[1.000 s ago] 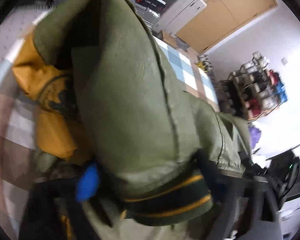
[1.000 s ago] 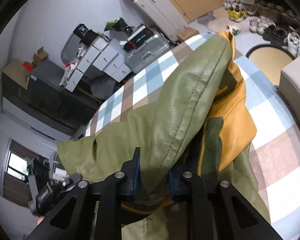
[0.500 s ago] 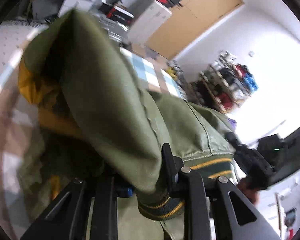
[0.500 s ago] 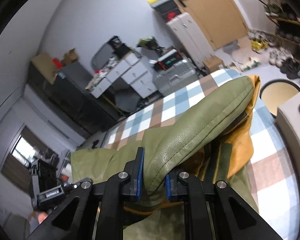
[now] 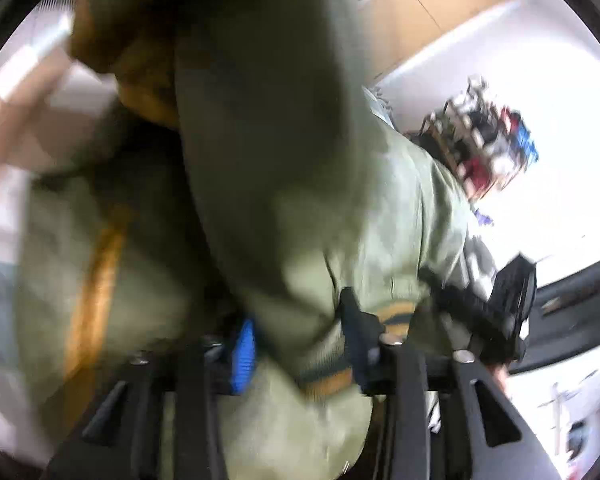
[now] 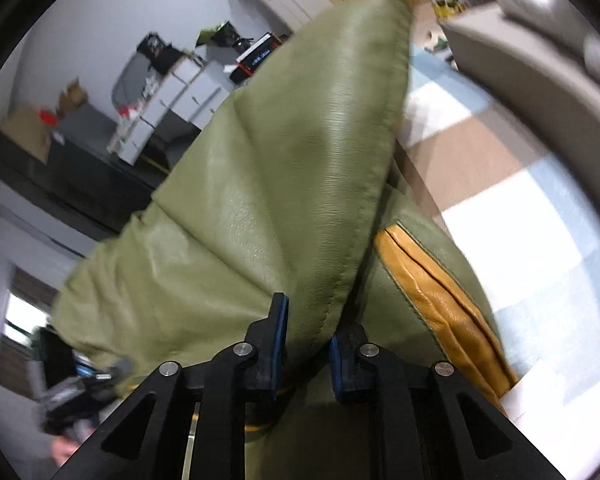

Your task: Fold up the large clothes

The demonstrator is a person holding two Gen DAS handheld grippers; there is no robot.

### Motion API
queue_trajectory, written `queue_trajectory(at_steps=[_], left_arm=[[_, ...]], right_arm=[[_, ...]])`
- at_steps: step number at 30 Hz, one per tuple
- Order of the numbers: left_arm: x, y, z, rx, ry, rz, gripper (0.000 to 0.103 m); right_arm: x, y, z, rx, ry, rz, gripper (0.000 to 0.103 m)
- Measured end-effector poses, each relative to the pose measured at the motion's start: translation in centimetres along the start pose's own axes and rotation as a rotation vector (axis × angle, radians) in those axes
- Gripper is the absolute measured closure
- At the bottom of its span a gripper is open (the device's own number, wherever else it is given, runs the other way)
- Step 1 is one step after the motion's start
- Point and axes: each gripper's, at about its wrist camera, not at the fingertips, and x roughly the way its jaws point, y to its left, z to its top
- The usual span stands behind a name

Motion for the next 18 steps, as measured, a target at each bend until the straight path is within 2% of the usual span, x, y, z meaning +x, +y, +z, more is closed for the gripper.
queue_trajectory(at_steps=[1,3,4,6,7,9,11,13,15,16,17,18], left_arm=[[-1.5,-0.6,-0.2,0.049,-0.005,0.012,0.064],[-4.2,-1.7,-0.1,0.124,-0.033,0.052,0.047],[-5.6,-2.1,0.4,0.152,-0.071,0.09,0.042],[-7.8,-2.6,1.9,0.196,-0.174,0.159,0.024],[-8.8,-2.6,3.6,0.211,-0.249,0.215,0.019],[-9.0,-1.7,6.4,0.175,-0.314,0.321,0.014],[-7.0,0.0,9.7,0.102,-0.231,0.331,0.014],[-3.4,1.6,12.6,0.023,-0.063,0.261,0.014],[-1.6,2.2,13.1,-0.014,-0.022,0.229,0.015],[-1.2,1.8,13.1,-0.019,-0.024,0.212,0.019],[-1.3,1.9,12.7,-0.023,-0.04,0.206,0.05],[-0.9,2.2,12.7,-0.018,-0.044,0.231,0.085]], right_arm=[[0.0,0.6,0.1,-0.034,0.001,-0.031,0.084],[0.0,1.4,0.5,-0.075,-0.005,-0.065,0.082],[0.0,1.6,0.5,-0.088,-0.005,-0.073,0.082],[0.2,2.1,0.5,-0.107,-0.005,-0.091,0.081],[0.3,2.1,0.4,-0.104,-0.006,-0.092,0.081],[0.4,2.1,0.3,-0.102,-0.014,-0.092,0.081],[0.5,2.2,0.3,-0.095,-0.017,-0.086,0.08],[0.4,2.0,0.1,-0.091,-0.018,-0.082,0.08],[0.4,2.0,0.1,-0.092,-0.019,-0.084,0.08],[0.4,1.9,0.0,-0.095,-0.02,-0.085,0.079],[0.5,2.0,0.0,-0.101,-0.02,-0.087,0.079],[0.1,1.6,-0.2,-0.103,-0.022,-0.087,0.08]])
